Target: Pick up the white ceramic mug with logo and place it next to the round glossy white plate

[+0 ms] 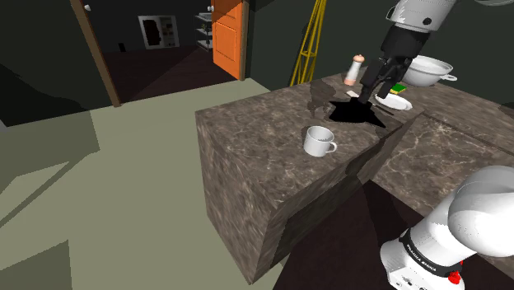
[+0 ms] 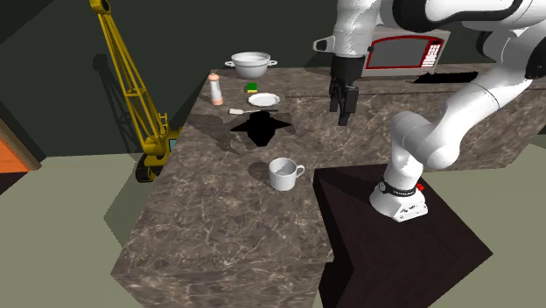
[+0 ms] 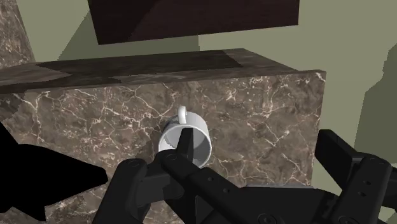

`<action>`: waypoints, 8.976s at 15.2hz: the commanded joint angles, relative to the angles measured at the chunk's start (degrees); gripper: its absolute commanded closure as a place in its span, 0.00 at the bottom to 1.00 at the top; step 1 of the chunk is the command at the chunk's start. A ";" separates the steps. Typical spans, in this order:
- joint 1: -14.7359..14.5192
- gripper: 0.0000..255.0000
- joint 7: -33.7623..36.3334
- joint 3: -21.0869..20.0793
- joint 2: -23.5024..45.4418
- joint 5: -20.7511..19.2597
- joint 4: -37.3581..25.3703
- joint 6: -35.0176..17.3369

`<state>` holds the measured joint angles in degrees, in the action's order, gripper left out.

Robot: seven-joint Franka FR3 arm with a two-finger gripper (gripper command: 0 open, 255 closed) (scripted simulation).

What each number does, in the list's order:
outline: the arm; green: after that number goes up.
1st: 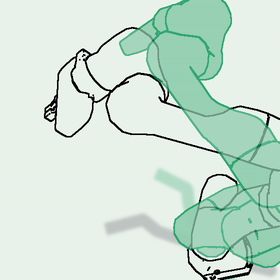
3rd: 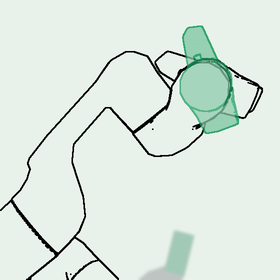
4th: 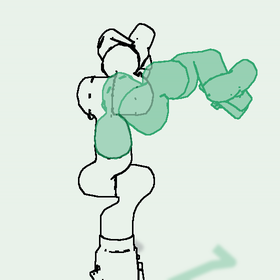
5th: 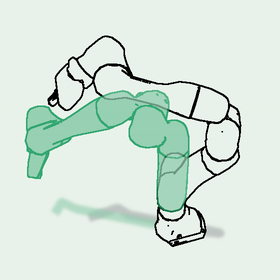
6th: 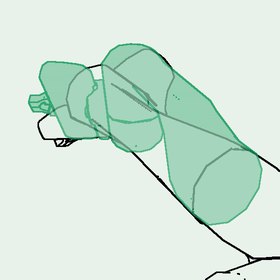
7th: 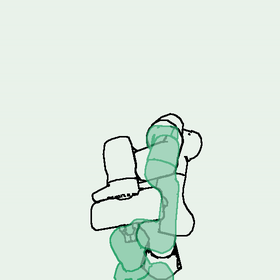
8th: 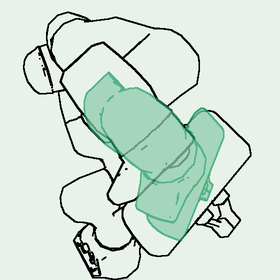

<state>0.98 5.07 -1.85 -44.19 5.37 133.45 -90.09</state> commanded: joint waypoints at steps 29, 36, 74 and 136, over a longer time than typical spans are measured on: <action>4.42 0.00 -13.14 9.43 36.29 -3.10 7.39 -41.24; 4.37 0.00 -13.27 9.43 37.10 -2.91 7.91 -42.56; 4.63 1.00 -11.30 8.82 27.66 -4.53 -3.93 -21.38; 32.72 1.00 -63.85 30.37 76.41 11.16 -48.04 -20.26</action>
<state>33.83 -58.75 28.64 32.10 16.40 84.92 -109.76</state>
